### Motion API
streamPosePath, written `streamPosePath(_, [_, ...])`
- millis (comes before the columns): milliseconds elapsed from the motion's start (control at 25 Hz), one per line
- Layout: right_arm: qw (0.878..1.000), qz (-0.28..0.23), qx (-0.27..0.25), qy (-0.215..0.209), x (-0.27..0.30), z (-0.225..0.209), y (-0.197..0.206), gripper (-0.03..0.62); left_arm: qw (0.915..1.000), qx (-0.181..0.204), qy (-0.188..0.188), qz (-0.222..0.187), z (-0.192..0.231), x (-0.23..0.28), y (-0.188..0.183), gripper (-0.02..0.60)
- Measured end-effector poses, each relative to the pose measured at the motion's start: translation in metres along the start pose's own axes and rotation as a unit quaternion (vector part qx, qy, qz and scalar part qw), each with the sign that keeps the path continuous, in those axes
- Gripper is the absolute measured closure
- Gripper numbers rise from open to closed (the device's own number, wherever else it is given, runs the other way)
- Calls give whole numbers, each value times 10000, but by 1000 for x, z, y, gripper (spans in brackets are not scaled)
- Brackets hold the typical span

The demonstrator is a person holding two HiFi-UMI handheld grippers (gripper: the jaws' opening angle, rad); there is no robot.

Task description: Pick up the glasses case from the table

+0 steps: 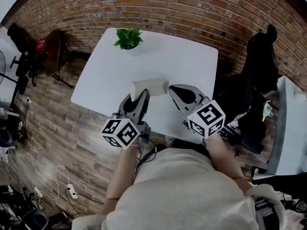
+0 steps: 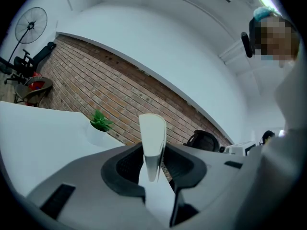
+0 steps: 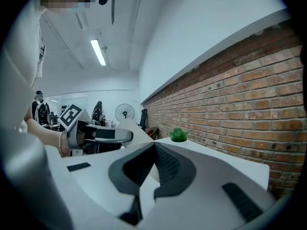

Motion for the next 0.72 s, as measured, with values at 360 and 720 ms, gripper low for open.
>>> streamPosePath(360, [9998,-205,25,74,1,-6,-9,595,9997,96,-40,-219,-4,1,-7,455])
streamPosePath(720, [9999,-78,71,-80,10,2,1,595,9991,205,-97,-354,-3,-2,-11,456])
Point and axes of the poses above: the fingertips, and each gripper's own axes: x forward along the fingers, z to its left, y out of its underside, the point moved 3 cm from there along -x, backward along the fingers, and after that the axes turned 3 degrees about -y, right-handed, at the moved point
